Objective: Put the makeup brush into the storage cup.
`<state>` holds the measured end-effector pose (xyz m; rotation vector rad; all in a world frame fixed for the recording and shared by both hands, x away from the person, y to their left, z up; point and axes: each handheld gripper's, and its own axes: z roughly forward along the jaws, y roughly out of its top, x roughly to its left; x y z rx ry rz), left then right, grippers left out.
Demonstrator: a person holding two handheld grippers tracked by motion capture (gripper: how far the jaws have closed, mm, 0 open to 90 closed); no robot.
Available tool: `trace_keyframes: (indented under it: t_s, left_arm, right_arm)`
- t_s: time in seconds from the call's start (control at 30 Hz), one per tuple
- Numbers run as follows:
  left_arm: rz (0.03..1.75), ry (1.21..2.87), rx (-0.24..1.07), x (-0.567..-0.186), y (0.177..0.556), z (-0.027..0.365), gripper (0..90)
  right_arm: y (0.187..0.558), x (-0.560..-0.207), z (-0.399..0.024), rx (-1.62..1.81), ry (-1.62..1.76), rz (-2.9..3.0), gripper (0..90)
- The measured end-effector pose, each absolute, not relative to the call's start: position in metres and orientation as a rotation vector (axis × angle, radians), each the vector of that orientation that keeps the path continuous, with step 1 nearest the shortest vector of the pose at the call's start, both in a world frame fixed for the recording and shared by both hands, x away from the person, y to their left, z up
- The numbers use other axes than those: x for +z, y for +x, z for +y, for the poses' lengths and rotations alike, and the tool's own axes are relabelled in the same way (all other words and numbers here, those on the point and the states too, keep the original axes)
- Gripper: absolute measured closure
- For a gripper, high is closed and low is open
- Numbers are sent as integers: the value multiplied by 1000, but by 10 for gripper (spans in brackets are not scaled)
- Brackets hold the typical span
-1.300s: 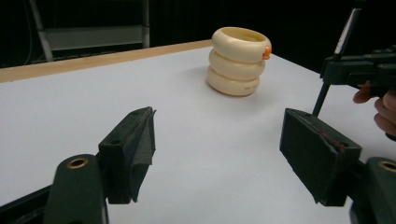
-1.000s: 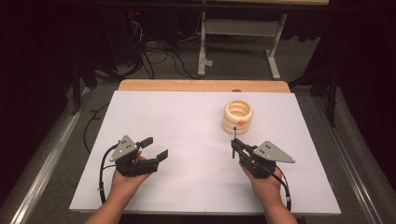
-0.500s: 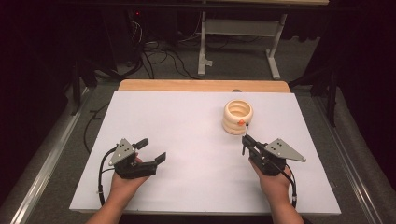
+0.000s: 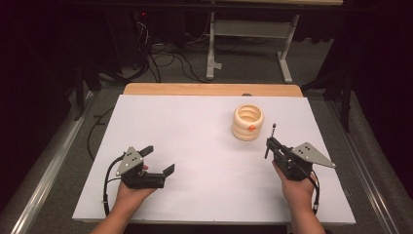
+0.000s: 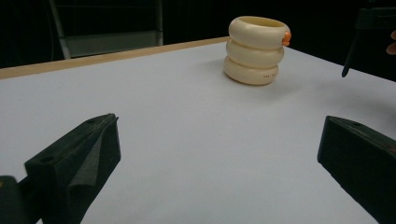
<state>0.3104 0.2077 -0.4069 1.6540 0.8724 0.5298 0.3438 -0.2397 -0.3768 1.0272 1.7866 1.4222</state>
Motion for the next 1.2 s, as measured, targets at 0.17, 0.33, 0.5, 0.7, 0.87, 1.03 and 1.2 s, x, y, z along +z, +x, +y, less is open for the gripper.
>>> trace_keyframes:
  t_s: [0.17, 0.33, 0.5, 0.7, 0.87, 1.03, 1.2]
  left_arm:
    - [869, 1637, 515, -406, 311, 210, 8]
    - [869, 1636, 507, -405, 312, 212, 10]
    - [871, 1618, 504, -403, 311, 214, 12]
    - [862, 1626, 496, -403, 312, 214, 13]
    - [856, 1635, 500, -403, 312, 211, 13]
    - [852, 1650, 510, -403, 311, 210, 14]
    - [856, 1643, 508, -402, 311, 210, 14]
  right_arm:
    - [345, -374, -244, 1404, 1039, 1761, 857]
    - [345, -366, -245, 1378, 1039, 1765, 857]
    - [343, -355, -245, 1390, 1047, 1756, 858]
    - [346, -335, -241, 1364, 1023, 1751, 858]
    - [353, -327, -238, 1375, 1029, 1747, 858]
    - [359, -321, -232, 1376, 1022, 1751, 859]
    - [365, -316, -228, 1390, 1024, 1742, 861]
